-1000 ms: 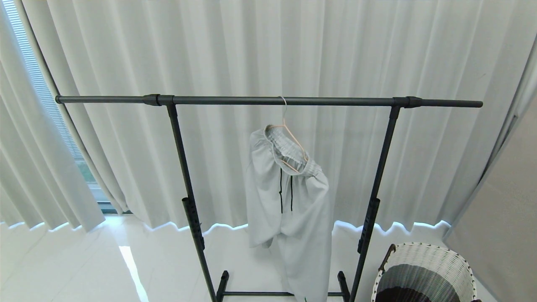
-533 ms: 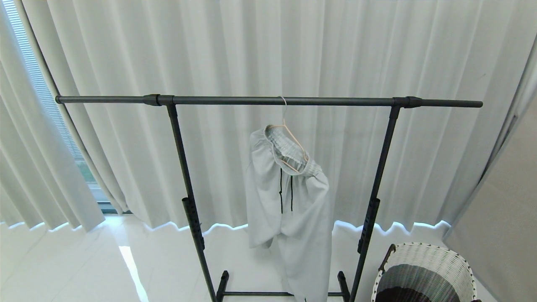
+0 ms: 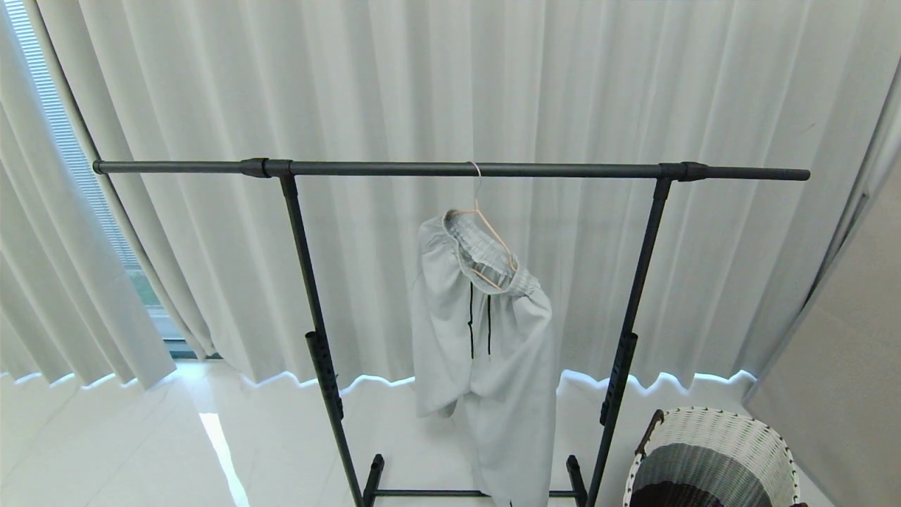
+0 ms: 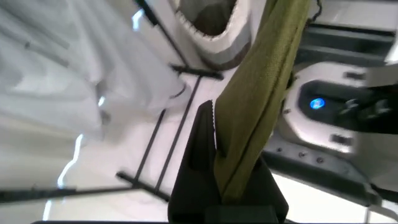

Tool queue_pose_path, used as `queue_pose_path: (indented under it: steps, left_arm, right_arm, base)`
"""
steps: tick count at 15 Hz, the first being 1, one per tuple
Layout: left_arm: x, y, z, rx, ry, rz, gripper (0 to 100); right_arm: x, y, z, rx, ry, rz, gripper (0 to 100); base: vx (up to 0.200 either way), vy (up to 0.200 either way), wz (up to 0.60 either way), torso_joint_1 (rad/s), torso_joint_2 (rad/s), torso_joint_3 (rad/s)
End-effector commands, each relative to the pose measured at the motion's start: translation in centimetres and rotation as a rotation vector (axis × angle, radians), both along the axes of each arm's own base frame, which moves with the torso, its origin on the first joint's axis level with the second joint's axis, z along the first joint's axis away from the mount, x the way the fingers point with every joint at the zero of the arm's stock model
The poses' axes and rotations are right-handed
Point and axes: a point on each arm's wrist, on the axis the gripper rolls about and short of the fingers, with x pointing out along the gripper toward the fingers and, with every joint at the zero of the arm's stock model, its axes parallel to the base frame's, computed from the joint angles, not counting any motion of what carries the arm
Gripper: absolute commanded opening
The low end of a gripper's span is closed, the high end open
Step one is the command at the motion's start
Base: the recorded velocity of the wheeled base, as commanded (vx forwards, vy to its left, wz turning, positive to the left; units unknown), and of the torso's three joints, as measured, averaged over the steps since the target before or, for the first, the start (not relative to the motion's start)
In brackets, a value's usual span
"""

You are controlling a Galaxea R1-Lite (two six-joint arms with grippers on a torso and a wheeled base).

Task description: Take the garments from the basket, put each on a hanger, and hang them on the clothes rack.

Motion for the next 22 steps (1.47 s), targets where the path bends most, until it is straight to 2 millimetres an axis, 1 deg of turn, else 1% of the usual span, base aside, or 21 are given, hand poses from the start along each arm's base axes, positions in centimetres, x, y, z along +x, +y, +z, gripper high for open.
queue_pose_path:
  steps: [1,2,4,5,6,7,9,10,11,12,15,16,17,18,20,22]
  left_arm:
    - [0.4,0.6,-0.7,0.04,-0.017,0.092,0]
    - [0.8,1.0,-0.8,0.058,-0.037,0.165,0]
    - [1.9,1.6,-0.8,0.107,-0.084,0.343,0]
    - [2.5,1.5,-0.4,0.117,-0.108,0.417,0]
    - [2.9,1.4,-0.1,0.117,-0.12,0.455,0]
    - [3.9,1.3,1.1,0.089,-0.141,0.531,0]
    - [4.7,1.0,2.8,0.039,-0.165,0.564,0]
    - [4.7,1.0,2.9,0.033,-0.167,0.566,0]
    - [4.9,0.8,3.8,-0.002,-0.18,0.572,0]
    - [5.0,0.7,4.1,-0.011,-0.184,0.572,0]
    - [5.3,0.5,4.5,-0.021,-0.186,0.572,0]
    - [5.4,0.3,4.6,-0.022,-0.186,0.571,0]
    - [5.5,0.2,4.9,-0.034,-0.185,0.574,0]
    - [5.7,0.0,5.0,-0.038,-0.184,0.574,0]
    - [5.9,-0.1,5.4,-0.053,-0.182,0.58,0]
    - [5.8,-0.1,5.5,-0.055,-0.184,0.582,0]
  right_arm:
    - [0.9,-0.1,-0.5,-0.024,0.002,-0.049,100]
    - [1.7,0.1,-0.9,-0.047,0.003,-0.092,100]
    - [2.6,0.7,-1.5,-0.081,0.013,-0.135,100]
    - [2.8,1.0,-2.0,-0.104,0.021,-0.141,100]
    - [2.8,1.2,-2.2,-0.115,0.03,-0.143,100]
    - [3.1,2.2,-3.0,-0.144,0.069,-0.156,100]
    - [4.2,3.7,-4.1,-0.183,0.141,-0.211,100]
    - [4.3,3.8,-4.2,-0.188,0.146,-0.219,100]
    - [6.3,5.5,-5.2,-0.208,0.193,-0.316,100]
    - [7.6,6.5,-5.5,-0.205,0.218,-0.366,100]
    - [11.2,9.7,-6.6,-0.18,0.27,-0.492,100]
    - [11.7,10.3,-6.8,-0.177,0.271,-0.512,100]
    - [12.5,11.4,-7.3,-0.166,0.277,-0.549,100]
    - [12.7,11.8,-7.8,-0.178,0.279,-0.56,100]
    - [12.8,12.1,-9.0,-0.213,0.281,-0.572,100]
    - [12.9,11.8,-10.0,-0.25,0.276,-0.604,100]
  base:
    - [0.0,0.0,0.0,0.0,0.0,0.0]
    - [0.0,0.0,0.0,0.0,0.0,0.0]
    - [0.0,0.0,0.0,0.0,0.0,0.0]
    - [0.0,0.0,0.0,0.0,0.0,0.0]
    - [0.0,0.0,0.0,0.0,0.0,0.0]
    - [0.0,0.0,0.0,0.0,0.0,0.0]
    - [0.0,0.0,0.0,0.0,0.0,0.0]
    - [0.0,0.0,0.0,0.0,0.0,0.0]
    - [0.0,0.0,0.0,0.0,0.0,0.0]
    - [0.0,0.0,0.0,0.0,0.0,0.0]
    - [0.0,0.0,0.0,0.0,0.0,0.0]
    - [0.0,0.0,0.0,0.0,0.0,0.0]
    - [0.0,0.0,0.0,0.0,0.0,0.0]
    - [0.0,0.0,0.0,0.0,0.0,0.0]
    - [0.0,0.0,0.0,0.0,0.0,0.0]
    - [0.0,0.0,0.0,0.0,0.0,0.0]
